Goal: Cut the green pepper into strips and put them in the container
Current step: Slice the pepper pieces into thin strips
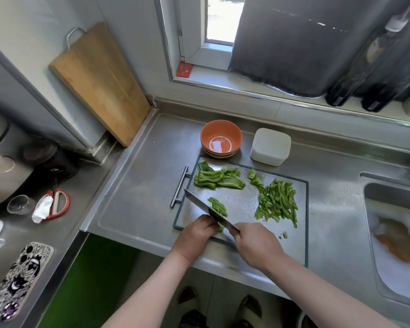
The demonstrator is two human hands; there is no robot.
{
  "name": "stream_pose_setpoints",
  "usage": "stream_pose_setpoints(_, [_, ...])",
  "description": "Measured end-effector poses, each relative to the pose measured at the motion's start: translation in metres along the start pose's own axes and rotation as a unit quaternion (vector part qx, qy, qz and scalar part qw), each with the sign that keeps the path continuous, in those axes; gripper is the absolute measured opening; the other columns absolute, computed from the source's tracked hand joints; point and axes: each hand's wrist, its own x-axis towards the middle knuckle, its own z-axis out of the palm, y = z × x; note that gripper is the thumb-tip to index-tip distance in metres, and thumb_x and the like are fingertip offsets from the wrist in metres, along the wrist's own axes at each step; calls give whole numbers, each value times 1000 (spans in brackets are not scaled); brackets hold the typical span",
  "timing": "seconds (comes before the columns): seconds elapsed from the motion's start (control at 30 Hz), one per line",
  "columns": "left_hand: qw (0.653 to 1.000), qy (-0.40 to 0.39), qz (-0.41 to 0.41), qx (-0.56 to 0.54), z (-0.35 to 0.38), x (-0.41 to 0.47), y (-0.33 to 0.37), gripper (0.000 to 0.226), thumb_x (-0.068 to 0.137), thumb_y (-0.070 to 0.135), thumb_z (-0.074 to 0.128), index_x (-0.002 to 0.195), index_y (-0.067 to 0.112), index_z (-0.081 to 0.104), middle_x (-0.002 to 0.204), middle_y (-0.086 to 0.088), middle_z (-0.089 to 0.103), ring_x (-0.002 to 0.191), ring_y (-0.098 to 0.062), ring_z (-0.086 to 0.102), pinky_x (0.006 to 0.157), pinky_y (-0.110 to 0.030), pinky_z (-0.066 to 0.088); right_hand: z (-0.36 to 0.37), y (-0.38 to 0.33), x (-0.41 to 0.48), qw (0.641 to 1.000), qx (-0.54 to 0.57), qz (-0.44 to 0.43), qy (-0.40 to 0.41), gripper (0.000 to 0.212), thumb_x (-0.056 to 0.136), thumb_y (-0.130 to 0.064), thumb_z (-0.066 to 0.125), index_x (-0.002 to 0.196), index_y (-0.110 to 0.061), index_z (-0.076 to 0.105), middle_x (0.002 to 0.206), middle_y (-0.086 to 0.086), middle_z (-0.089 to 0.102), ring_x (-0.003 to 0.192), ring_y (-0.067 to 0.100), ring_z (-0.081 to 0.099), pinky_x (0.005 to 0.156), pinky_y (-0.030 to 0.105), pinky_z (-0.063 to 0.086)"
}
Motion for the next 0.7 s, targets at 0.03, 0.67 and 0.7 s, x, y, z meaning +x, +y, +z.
stream_pose_setpoints(0.03, [1000, -1, -2, 0, 0, 0, -1, 19, 84, 12, 59, 98, 12, 72, 100, -5, 68, 100, -20, 58, 66, -35, 57, -1, 3, -5, 1000, 0, 1, 2, 36, 101, -31, 41, 66, -22, 42, 67, -1, 53, 60, 20, 44, 51, 33, 28])
stream_pose_setpoints(0.67, [1000, 13, 10, 12, -2, -4, 0, 17, 87, 15, 55, 93, 13, 70, 101, -3, 61, 96, -19, 55, 58, -33, 54, 16, -11, 35, 999, -21, 26, -16, 30, 101, -36, 43, 90, -18, 64, 85, 4, 64, 79, 28, 61, 63, 34, 46])
stream_pose_setpoints(0.7, [1000, 14, -2, 6, -3, -4, 1, 17, 87, 16, 55, 93, 14, 70, 101, -1, 61, 95, -19, 55, 58, -33, 53, 16, -13, 37, 999, -23, 26, -13, 30, 102, -36, 43, 91, -17, 64, 86, 4, 64, 78, 28, 61, 63, 34, 46])
